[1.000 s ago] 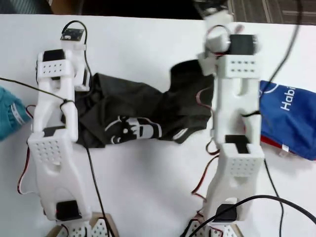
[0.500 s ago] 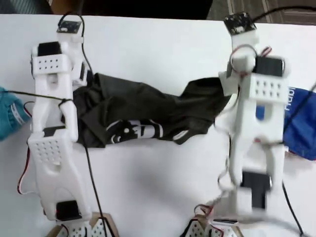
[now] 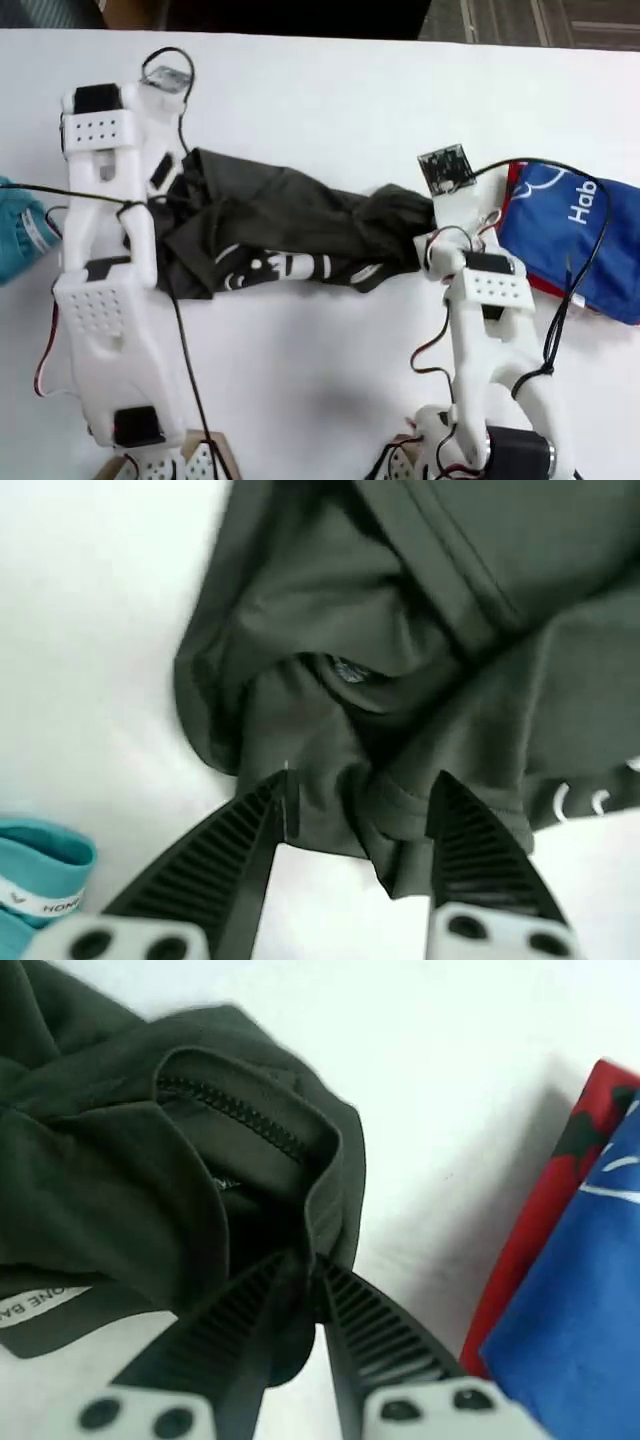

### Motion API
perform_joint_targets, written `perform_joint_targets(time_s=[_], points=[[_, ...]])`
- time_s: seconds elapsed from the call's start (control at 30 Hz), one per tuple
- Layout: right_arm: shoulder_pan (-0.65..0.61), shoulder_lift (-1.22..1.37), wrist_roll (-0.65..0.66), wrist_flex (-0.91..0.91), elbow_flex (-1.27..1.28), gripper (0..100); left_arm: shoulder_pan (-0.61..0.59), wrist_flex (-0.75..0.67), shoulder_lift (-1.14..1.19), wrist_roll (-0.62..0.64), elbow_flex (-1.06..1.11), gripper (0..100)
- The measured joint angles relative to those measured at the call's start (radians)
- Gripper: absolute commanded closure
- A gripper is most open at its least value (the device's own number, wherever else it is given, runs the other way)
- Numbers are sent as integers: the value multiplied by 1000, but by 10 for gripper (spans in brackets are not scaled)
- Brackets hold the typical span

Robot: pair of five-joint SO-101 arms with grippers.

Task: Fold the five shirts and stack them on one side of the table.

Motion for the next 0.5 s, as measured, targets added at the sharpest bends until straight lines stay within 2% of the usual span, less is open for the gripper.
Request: perform_joint_targets(time_s=[0.23,0.5], points=[[0,0,-6,-14,11,978,135,0,-172,-11,261,767],[0,29,-6,-48,11,978,147,-49,-247,-51,361,767]])
